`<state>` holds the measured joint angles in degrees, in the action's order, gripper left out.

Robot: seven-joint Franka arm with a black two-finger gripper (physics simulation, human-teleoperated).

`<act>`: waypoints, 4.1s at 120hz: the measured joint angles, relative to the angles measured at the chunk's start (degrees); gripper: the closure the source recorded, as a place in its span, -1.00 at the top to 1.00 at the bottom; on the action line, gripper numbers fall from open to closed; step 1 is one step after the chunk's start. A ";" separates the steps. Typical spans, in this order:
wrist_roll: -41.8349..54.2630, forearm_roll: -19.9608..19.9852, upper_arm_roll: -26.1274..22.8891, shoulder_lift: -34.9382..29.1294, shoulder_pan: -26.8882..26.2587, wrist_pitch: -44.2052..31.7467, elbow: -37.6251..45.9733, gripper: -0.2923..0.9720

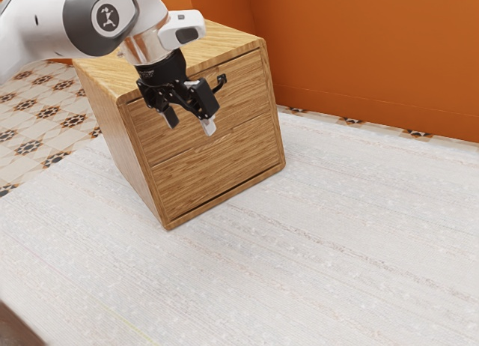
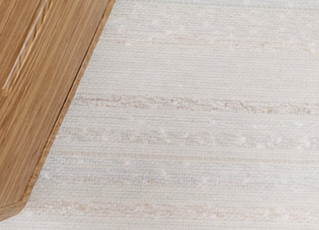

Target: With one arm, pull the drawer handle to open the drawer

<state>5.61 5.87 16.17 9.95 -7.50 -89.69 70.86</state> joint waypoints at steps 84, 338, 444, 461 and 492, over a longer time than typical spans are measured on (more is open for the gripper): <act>0.20 -6.12 -16.16 -1.59 -1.10 6.14 -8.25 0.53; -0.41 -29.39 -22.47 12.53 -3.10 -9.25 -14.51 0.54; 8.93 -34.95 -11.16 12.95 -1.47 -11.42 -12.32 0.43; 8.78 -35.06 -11.21 13.52 -0.46 -11.36 -12.62 0.43; 8.69 -35.18 -11.18 16.36 0.55 -12.37 -15.87 0.42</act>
<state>14.30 -29.31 4.99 26.31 -6.95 -102.06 54.99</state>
